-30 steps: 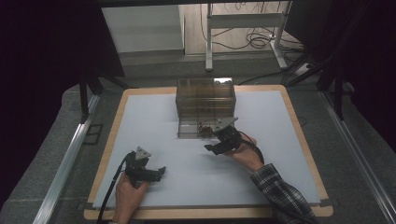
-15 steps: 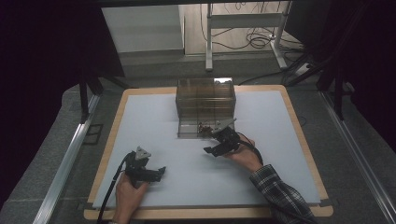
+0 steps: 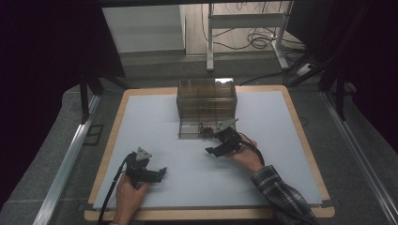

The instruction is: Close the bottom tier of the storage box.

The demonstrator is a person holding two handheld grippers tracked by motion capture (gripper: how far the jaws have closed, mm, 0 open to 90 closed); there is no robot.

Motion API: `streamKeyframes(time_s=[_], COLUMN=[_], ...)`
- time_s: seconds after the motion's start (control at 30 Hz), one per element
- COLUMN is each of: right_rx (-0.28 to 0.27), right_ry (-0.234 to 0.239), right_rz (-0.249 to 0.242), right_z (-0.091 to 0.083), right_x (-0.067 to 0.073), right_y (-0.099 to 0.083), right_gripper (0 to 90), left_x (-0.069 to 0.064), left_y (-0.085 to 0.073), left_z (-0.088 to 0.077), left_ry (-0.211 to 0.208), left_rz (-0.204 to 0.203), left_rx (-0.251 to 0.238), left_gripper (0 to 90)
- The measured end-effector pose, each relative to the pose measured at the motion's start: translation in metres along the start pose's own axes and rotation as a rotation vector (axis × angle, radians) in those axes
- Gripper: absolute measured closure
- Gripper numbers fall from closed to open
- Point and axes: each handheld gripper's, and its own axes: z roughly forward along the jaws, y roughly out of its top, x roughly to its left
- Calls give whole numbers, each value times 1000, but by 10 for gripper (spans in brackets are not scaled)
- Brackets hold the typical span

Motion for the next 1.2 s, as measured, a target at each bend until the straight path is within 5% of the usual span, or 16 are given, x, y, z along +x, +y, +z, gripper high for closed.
streamKeyframes(time_s=[1.2], right_rx=[-3], right_ry=[-14], right_rz=[-16], right_z=[7], right_x=[-4], right_y=[2], right_gripper=[272], left_x=[0], left_y=[0], left_z=[0], left_ry=[0], left_rz=[5], left_rx=[4], left_gripper=[0])
